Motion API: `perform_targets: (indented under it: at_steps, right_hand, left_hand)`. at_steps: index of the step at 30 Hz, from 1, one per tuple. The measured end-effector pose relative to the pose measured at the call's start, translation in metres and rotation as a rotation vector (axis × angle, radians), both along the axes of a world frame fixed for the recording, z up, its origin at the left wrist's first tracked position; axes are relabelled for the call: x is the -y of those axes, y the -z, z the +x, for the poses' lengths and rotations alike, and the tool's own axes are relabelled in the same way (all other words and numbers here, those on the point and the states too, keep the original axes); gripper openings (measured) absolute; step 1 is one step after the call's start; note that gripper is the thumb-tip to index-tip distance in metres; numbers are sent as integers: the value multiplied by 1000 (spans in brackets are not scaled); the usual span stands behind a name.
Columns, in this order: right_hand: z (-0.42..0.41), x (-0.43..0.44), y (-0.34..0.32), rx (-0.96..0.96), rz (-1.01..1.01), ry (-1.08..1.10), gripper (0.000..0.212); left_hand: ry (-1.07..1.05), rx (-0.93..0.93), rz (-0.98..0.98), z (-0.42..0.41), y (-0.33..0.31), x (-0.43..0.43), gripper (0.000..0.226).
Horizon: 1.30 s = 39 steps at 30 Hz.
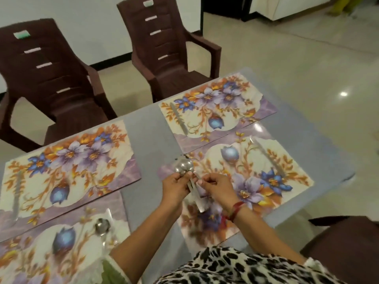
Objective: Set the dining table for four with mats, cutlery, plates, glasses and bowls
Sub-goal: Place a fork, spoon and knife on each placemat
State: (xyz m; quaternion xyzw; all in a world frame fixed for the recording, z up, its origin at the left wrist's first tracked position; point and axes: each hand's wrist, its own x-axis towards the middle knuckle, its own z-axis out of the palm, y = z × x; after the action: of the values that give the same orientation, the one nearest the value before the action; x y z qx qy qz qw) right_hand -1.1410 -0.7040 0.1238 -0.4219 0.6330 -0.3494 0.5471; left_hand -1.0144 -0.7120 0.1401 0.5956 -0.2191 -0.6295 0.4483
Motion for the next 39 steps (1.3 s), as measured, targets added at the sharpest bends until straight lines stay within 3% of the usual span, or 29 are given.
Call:
perform_targets:
  at_steps: [6,13,19,22,30,35,39]
  right_hand:
    - [-88,14,14,-273,-95,82,28]
    - [-156,38,36,-462,3,151,22]
    - [-169,57,34,-573,42,225,13]
    - [-170,58,32,-663,39,229,18]
    - [-171,61,23,-888,82,69,24]
    - [-188,69,24,-880,50,-75,22]
    - [-214,83,18,-707,-7,-112,31]
  left_hand:
    - [-39,-27,5,-65,-7,30,8]
    - [-68,-50,21,-78,-5,39,10]
    - [-41,-54,46,-75,3,46,8]
    - [-27,-56,60,-77,11,52,7]
    - [-43,-74,81,-97,16,57,8]
    - [-83,-83,73,-122,16,62,8]
    - [-164,-48,67,-152,16,65,11]
